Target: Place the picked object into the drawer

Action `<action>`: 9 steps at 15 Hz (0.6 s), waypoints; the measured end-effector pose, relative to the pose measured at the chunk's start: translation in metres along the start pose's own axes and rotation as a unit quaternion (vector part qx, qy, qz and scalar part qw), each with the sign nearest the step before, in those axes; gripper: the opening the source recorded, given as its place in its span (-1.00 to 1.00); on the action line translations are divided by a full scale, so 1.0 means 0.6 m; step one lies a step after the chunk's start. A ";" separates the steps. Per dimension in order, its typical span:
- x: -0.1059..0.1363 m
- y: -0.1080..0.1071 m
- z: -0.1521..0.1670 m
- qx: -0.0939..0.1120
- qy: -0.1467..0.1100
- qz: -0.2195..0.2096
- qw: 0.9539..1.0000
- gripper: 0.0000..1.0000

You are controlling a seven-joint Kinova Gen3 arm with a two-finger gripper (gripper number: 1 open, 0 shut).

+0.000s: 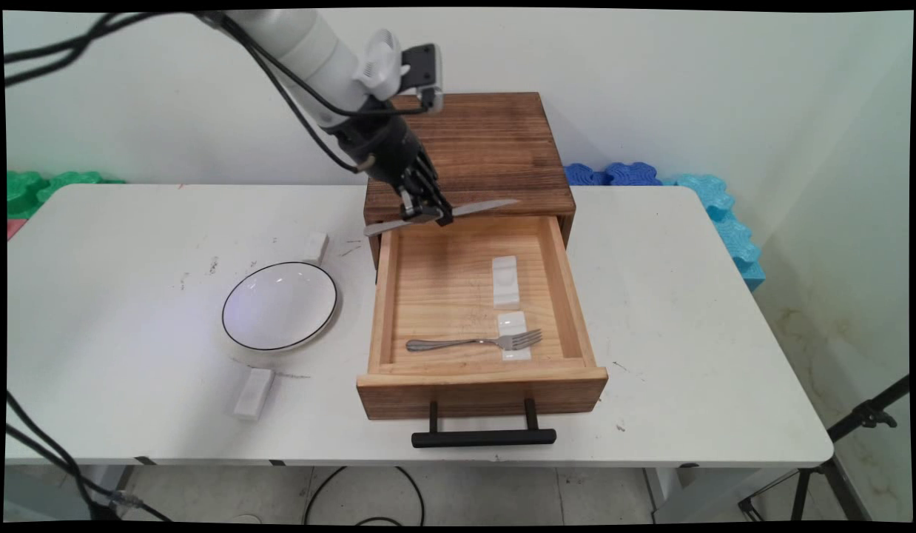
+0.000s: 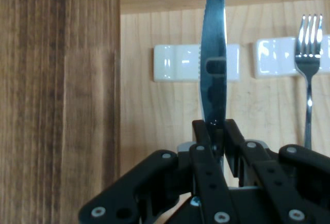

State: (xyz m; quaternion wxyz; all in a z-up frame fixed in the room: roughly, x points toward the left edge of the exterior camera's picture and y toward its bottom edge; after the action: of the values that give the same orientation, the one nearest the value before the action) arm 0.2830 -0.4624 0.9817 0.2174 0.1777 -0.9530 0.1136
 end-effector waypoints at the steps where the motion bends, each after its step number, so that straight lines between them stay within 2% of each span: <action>1: 0.005 0.000 0.010 0.000 -0.001 0.000 1.000 -1.00; 9: 0.033 -0.011 0.089 0.006 -0.007 0.001 1.000 -1.00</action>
State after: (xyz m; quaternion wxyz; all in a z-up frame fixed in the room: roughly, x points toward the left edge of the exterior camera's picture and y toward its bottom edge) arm 0.2489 -0.4898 0.9449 0.2095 0.1787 -0.9540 0.1180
